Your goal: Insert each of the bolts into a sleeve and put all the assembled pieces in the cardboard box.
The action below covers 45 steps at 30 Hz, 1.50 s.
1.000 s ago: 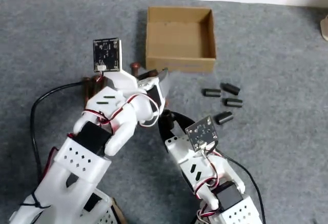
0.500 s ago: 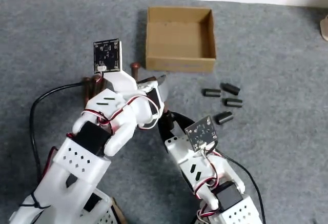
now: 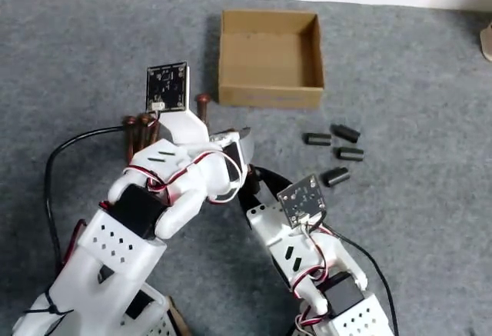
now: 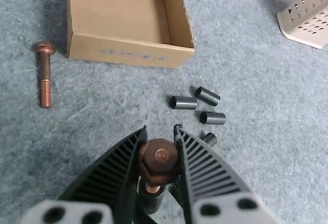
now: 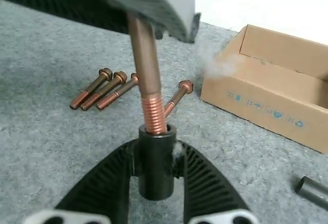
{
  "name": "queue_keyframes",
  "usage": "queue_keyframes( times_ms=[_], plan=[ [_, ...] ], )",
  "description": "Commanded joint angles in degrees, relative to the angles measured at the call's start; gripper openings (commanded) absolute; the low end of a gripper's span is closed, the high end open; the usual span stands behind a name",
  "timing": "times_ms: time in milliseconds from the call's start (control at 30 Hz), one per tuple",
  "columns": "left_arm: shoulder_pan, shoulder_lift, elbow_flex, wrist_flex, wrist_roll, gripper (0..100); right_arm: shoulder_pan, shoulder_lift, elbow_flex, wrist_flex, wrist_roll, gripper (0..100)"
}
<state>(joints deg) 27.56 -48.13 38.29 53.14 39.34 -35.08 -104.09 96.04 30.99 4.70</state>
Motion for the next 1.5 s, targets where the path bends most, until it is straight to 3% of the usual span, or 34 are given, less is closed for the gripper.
queue_keyframes(
  times_ms=[0, 233, 367, 500, 567, 767, 867, 1000, 1133, 1267, 1467],
  plan=[
    [1.01, -1.27, -1.10, 0.35, 0.00, 1, -0.13, -1.10, 8.48, -1.98, -0.18, 0.5],
    [1.19, -1.27, 9.80, -4.92, -5.89, 1, -0.31, -1.10, 8.48, -2.07, -0.18, 0.5],
    [0.66, -1.71, 17.01, -11.69, -6.33, 1, -0.31, -1.10, 8.48, -2.07, -0.18, 0.5],
    [0.57, -1.71, 18.15, -13.19, -6.42, 2, -0.13, -1.10, 8.48, -2.07, -0.09, 0.5],
    [0.57, -1.80, 18.07, -13.10, -6.51, 9, -0.13, -1.10, 8.48, -2.07, -0.09, 0.5],
    [-2.15, -1.80, 18.07, -11.16, -6.24, 41, 0.04, -1.10, 8.48, -1.98, -0.09, 0.5],
    [-5.58, -1.80, 17.98, -7.74, -6.33, 48, 0.04, -0.84, 8.48, -1.71, -0.35, 0.5],
    [-9.98, -1.80, 16.22, -2.64, -6.33, 47, 1.98, -1.10, 8.48, 0.40, -0.70, 0.5],
    [-15.87, -1.80, 11.74, 7.38, -6.42, 41, 4.00, -1.01, 7.52, 3.74, -0.70, 0.5],
    [-22.55, -1.80, 10.86, 16.09, -6.51, 35, 6.64, -0.57, 1.45, 12.53, -0.70, 0.5],
    [-27.82, -1.80, 11.21, 20.04, -6.51, 32, 10.24, -0.57, -5.76, 20.00, -0.70, 0.5]
  ],
)
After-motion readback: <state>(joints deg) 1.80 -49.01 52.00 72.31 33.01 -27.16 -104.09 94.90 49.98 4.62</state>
